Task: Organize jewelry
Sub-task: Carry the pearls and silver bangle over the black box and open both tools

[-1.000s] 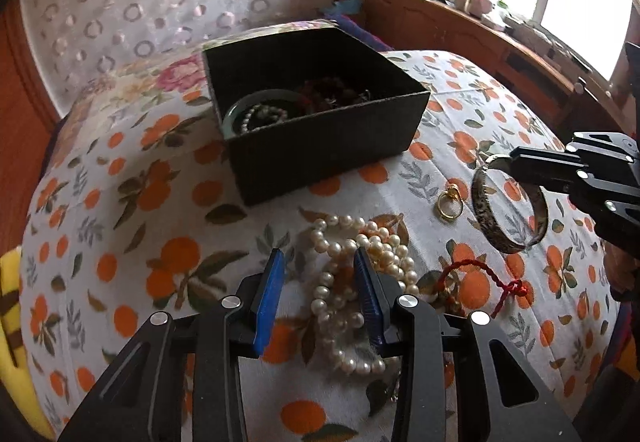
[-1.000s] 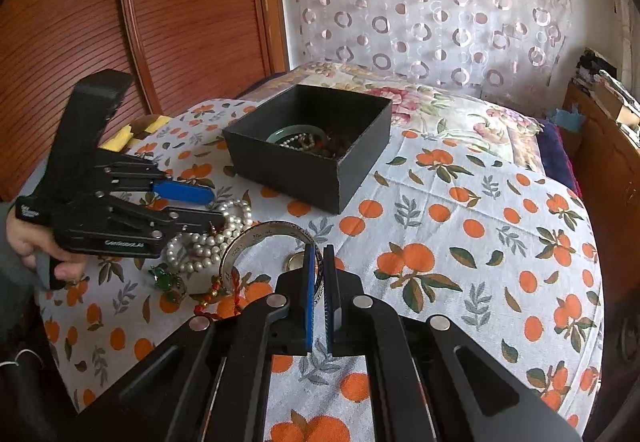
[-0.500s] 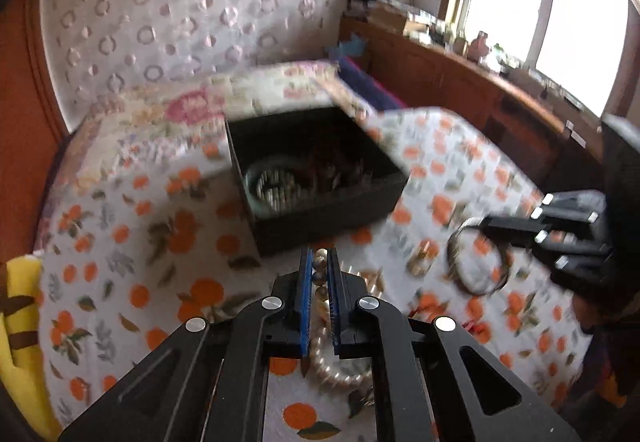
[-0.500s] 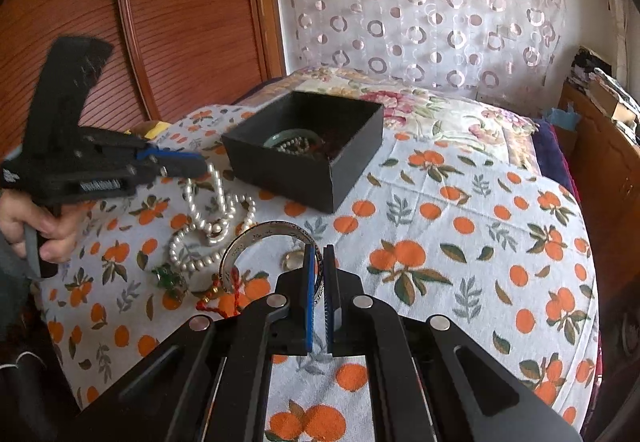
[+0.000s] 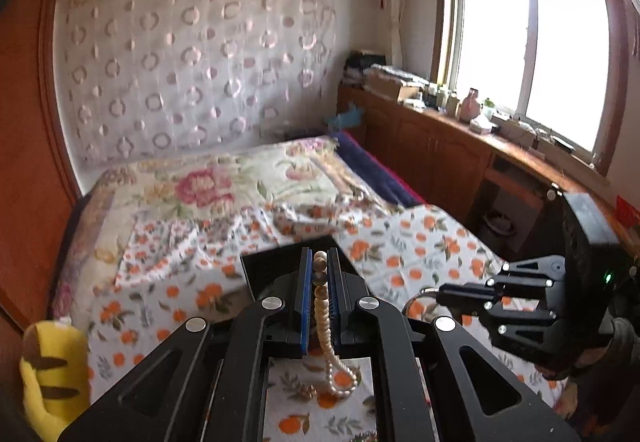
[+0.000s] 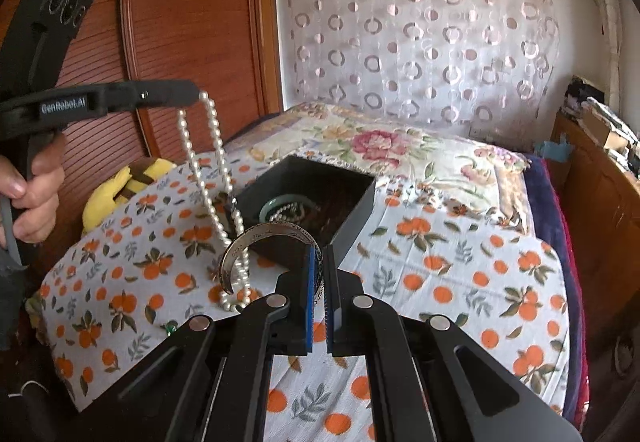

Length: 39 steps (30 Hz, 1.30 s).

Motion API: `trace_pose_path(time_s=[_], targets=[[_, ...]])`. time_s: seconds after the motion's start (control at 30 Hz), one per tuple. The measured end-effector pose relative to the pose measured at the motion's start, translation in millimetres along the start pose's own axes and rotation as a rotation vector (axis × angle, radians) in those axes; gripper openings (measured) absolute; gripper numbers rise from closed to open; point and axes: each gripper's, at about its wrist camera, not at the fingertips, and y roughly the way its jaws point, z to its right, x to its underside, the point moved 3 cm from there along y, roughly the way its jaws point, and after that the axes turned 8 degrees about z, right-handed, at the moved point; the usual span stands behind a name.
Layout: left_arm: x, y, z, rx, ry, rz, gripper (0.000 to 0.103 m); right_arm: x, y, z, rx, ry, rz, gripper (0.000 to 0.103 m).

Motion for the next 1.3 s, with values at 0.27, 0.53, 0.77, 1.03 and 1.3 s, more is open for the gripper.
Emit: trace_pose_path(time_s=[0.27,0.53,0.77,1.03,1.3], targets=[[-45,-3,1,-0.005,0.020,0.068,0.006,-16,4,6,0.017,-0.011,0.021,0.005],[-81,-2,-6,-0.043,0.037,0.122,0.006,-30,28,12,0.025,-0.013,0.026,0.005],[-98,6,-9,-0.063,0.052,0.139,0.007,-33,74,14,0.037,-0.036,-0.016,0.005],[-91,30,-16,-0.066,0.050,0.101,0.007,-10,119,5,0.018,-0.075,-0.106,0.005],[-78,50,-23,-0.058,0.035,0.059,0.007,-12,112,11,0.009,-0.045,-0.082,0.010]])
